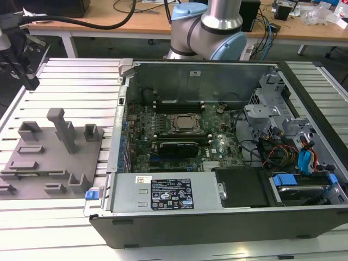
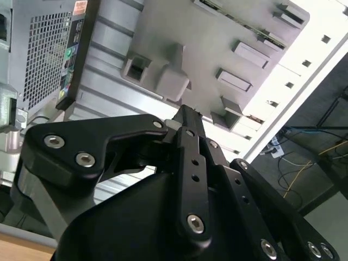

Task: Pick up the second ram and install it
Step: 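Reach for the second ram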

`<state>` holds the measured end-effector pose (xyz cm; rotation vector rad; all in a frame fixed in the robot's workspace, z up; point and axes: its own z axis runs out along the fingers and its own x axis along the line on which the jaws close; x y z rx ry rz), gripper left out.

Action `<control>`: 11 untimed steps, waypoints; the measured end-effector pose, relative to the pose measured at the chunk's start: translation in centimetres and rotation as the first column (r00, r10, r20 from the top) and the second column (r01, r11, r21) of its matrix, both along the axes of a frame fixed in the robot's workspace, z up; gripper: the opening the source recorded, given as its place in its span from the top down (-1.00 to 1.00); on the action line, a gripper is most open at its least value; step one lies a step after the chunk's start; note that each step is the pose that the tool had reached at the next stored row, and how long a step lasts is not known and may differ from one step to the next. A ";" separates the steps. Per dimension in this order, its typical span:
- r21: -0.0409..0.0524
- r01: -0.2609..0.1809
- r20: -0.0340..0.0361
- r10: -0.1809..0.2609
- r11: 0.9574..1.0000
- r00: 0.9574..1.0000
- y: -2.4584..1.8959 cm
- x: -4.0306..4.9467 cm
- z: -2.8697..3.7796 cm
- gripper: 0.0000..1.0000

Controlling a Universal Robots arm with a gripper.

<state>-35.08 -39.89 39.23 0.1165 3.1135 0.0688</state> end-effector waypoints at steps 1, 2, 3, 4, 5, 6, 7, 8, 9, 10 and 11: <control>0.000 0.000 0.000 0.000 1.000 1.000 0.00 -0.20 0.00 0.79; 0.000 0.000 0.000 0.000 1.000 1.000 0.00 -0.43 0.00 0.79; 0.000 0.000 0.000 0.000 1.000 1.000 0.00 -1.19 -0.01 0.79; 0.000 0.000 0.000 0.000 1.000 1.000 0.00 -1.80 -0.02 0.79; 0.000 0.000 0.000 0.000 1.000 1.000 -0.01 -1.92 -0.03 0.79; 0.000 0.000 0.000 0.000 1.000 1.000 -0.20 -1.93 -0.02 0.79; 0.000 0.000 0.000 0.000 1.000 1.000 -0.46 -1.93 -0.03 0.79; 0.000 0.000 0.000 0.000 1.000 1.000 -0.56 -1.95 -0.03 0.79; 0.000 0.000 0.000 0.000 1.000 1.000 -0.67 -1.97 -0.03 0.79; 0.000 0.000 0.000 0.000 1.000 1.000 -0.79 -2.00 -0.03 0.79; 0.000 0.000 0.000 0.000 1.000 1.000 -0.90 -2.03 -0.04 0.79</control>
